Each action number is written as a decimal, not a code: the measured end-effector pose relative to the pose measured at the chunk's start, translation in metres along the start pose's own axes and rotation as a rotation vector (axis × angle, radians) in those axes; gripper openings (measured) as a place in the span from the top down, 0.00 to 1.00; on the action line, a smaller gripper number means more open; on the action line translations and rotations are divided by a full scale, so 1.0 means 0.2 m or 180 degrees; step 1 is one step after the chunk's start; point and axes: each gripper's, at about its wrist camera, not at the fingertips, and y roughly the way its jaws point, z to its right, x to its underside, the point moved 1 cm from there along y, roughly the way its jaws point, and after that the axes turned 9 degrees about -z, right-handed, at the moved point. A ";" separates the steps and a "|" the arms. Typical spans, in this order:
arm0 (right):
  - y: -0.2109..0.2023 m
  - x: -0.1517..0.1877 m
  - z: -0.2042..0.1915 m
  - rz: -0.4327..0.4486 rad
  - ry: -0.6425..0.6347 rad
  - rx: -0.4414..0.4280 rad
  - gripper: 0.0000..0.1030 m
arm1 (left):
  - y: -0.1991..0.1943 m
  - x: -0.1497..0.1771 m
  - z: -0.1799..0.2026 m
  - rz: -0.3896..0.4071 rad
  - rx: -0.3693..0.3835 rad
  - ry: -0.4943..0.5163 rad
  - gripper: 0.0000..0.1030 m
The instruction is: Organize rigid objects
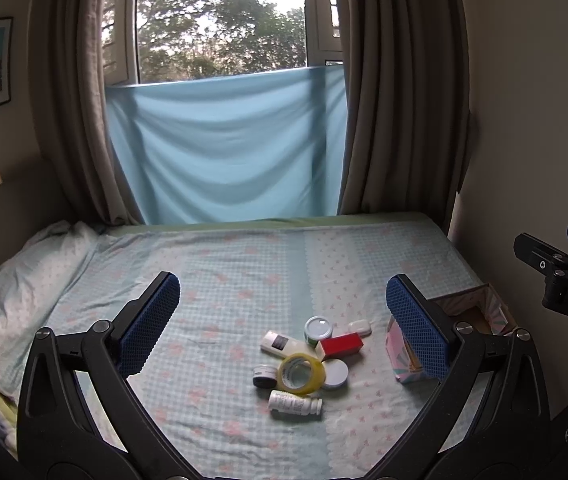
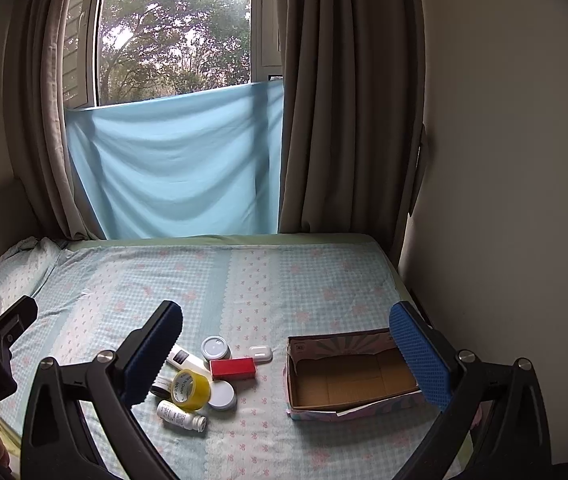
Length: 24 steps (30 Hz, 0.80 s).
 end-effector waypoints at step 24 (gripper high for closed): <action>0.03 -0.03 0.00 -0.0013 -0.0058 -0.0094 0.00 | -0.01 0.00 0.00 -0.0039 -0.0042 -0.0087 0.01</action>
